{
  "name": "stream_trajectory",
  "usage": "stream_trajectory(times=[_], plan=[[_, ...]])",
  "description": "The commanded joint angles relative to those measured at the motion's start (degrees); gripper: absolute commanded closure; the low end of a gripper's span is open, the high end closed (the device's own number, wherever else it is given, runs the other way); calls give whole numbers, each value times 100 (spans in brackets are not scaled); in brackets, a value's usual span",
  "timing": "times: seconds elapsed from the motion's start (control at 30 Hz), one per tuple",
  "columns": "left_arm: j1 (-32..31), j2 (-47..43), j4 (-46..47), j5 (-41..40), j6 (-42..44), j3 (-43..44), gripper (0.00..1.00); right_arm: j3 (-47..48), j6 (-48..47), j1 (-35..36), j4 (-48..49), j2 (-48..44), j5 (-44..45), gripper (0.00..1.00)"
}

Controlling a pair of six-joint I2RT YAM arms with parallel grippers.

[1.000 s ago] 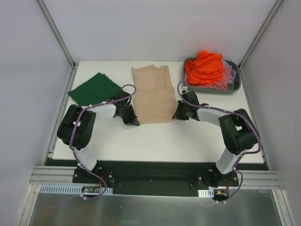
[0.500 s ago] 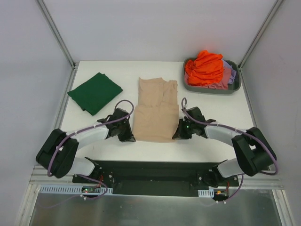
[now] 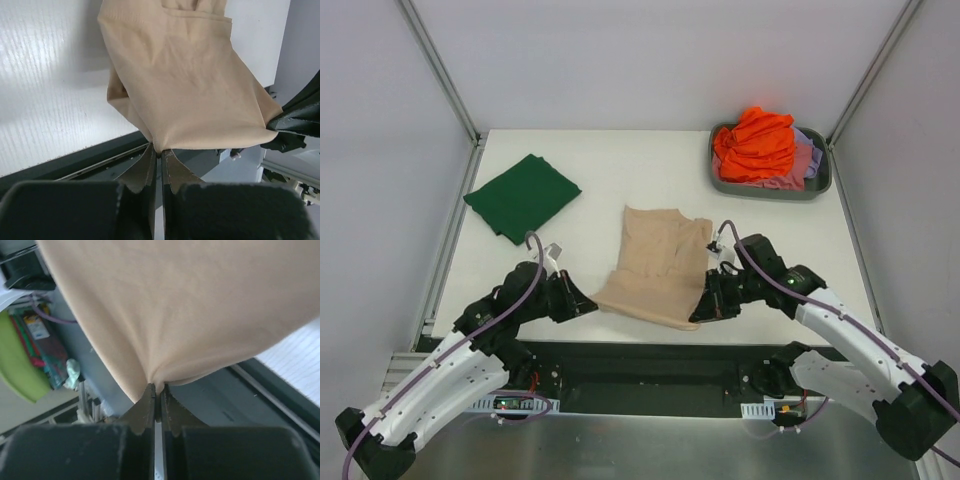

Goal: Fold and stack the t-shirts
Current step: Fold the long partially folded tshirt into a neat square

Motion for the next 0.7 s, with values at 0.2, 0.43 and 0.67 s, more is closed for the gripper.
stream_trajectory(times=[0.2, 0.43, 0.67], plan=[[31, -32, -719, -740, 411, 1091, 100, 519, 250, 5, -1038, -489, -1216, 99], [23, 1119, -666, -1522, 781, 1978, 100, 932, -49, -706, -1213, -278, -925, 99], [32, 2533, -271, -2112, 1053, 2919, 100, 1301, -550, -1304, -1336, 152, -767, 99]])
